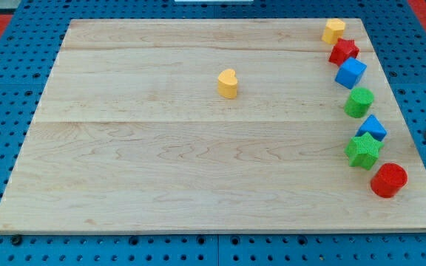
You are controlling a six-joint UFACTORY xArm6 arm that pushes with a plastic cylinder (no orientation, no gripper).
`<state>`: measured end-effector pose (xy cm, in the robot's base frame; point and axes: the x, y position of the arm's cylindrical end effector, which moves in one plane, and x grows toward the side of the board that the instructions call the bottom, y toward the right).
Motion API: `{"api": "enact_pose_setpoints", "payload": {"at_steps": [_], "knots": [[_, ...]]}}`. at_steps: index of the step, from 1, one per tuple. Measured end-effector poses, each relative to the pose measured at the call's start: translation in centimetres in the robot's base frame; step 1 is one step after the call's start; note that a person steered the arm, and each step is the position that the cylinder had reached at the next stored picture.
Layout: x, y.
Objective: Slide the blue triangle to the left of the green circle
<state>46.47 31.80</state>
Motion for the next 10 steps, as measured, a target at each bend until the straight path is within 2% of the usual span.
{"api": "enact_pose_setpoints", "payload": {"at_steps": [1, 5, 7, 8, 9, 10], "knots": [[-1.1, -2.0], [-1.1, -0.8], [0.1, -6.0], [2.9, -5.3], [2.8, -11.7], [1.6, -12.0]]}}
